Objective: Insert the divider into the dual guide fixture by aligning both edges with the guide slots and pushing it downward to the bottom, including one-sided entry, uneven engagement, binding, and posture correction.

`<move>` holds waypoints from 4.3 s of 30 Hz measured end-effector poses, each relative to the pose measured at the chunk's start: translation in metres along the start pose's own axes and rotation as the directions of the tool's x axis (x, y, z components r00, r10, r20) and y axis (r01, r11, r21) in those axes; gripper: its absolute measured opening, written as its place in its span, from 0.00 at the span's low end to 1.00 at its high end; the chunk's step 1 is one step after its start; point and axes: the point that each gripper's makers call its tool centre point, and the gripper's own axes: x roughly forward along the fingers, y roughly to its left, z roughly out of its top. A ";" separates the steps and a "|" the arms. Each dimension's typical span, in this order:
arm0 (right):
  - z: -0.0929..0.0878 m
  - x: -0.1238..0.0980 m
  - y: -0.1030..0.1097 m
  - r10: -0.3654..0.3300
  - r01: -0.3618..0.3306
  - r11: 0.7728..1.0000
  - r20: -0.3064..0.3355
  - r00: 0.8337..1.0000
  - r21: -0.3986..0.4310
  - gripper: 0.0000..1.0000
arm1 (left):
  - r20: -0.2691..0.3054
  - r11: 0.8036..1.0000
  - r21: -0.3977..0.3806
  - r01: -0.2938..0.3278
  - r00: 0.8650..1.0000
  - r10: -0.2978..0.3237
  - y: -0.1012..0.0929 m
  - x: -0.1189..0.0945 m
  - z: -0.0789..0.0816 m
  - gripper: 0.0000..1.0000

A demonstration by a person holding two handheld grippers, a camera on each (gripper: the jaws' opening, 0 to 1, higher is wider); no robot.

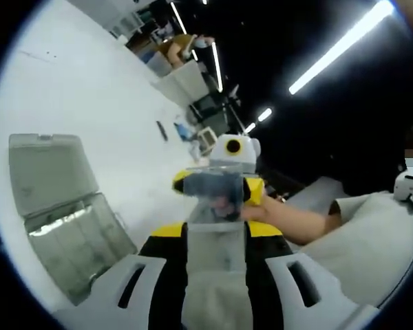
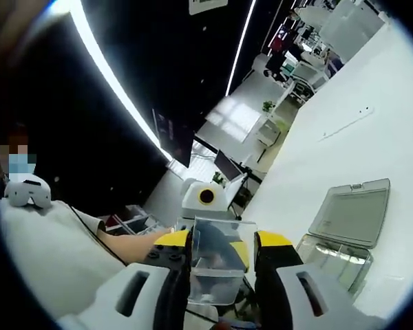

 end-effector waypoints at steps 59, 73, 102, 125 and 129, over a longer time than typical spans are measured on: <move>-0.013 -0.004 -0.037 -0.300 0.294 0.952 -0.083 0.950 -0.085 0.30 | -0.028 0.835 0.380 -0.397 0.898 0.440 0.028 0.012 -0.011 0.68; -0.017 -0.002 -0.046 -0.432 0.418 0.901 -0.143 0.890 -0.119 0.30 | -0.062 0.798 0.365 -0.480 0.843 0.535 0.040 0.012 -0.024 0.58; -0.023 0.000 -0.067 -0.628 0.618 0.778 -0.183 0.757 -0.115 0.30 | -0.044 0.719 0.285 -0.634 0.741 0.670 0.061 0.001 -0.026 0.31; -0.021 0.000 -0.080 -0.712 0.698 0.703 -0.158 0.685 -0.138 0.30 | -0.010 0.651 0.264 -0.711 0.673 0.739 0.079 0.000 -0.016 0.26; -0.021 0.001 -0.082 -0.719 0.707 0.694 -0.155 0.677 -0.136 0.30 | -0.002 0.650 0.247 -0.719 0.670 0.742 0.081 0.000 -0.014 0.24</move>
